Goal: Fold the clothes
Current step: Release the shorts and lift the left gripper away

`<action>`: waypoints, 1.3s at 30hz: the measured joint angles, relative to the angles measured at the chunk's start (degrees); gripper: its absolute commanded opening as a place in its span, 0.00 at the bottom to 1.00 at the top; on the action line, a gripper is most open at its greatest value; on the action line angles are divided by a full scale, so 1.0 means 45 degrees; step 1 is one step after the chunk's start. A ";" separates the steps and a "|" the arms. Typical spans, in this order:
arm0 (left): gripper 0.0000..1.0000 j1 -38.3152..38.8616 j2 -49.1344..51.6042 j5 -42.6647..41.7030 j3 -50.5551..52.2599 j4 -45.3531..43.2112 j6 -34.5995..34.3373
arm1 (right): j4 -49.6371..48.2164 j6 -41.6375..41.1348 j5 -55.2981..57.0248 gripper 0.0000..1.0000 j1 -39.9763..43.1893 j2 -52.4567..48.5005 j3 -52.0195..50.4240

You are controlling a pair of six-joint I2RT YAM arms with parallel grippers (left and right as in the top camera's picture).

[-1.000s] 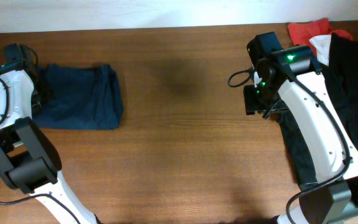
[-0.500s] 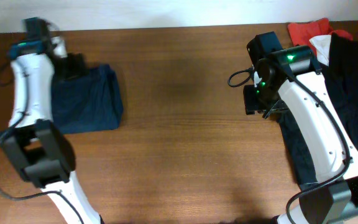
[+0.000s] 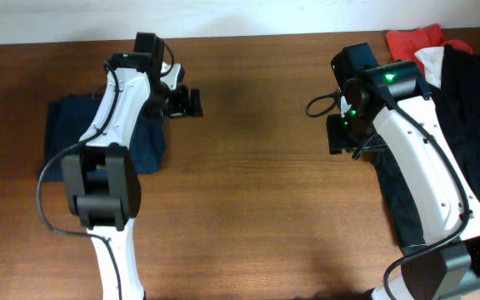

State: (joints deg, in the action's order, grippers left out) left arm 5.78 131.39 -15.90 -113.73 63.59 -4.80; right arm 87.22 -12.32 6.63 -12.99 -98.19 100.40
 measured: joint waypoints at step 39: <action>0.99 0.0160 -0.0180 0.3395 -0.0617 0.5134 -0.0277 | 0.0656 0.1472 -0.3264 0.68 0.4172 0.0000 0.0000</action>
State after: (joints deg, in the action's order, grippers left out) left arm 6.50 130.58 -0.62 -116.51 86.70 -6.04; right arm 90.17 -5.69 -8.05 5.78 -98.19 100.40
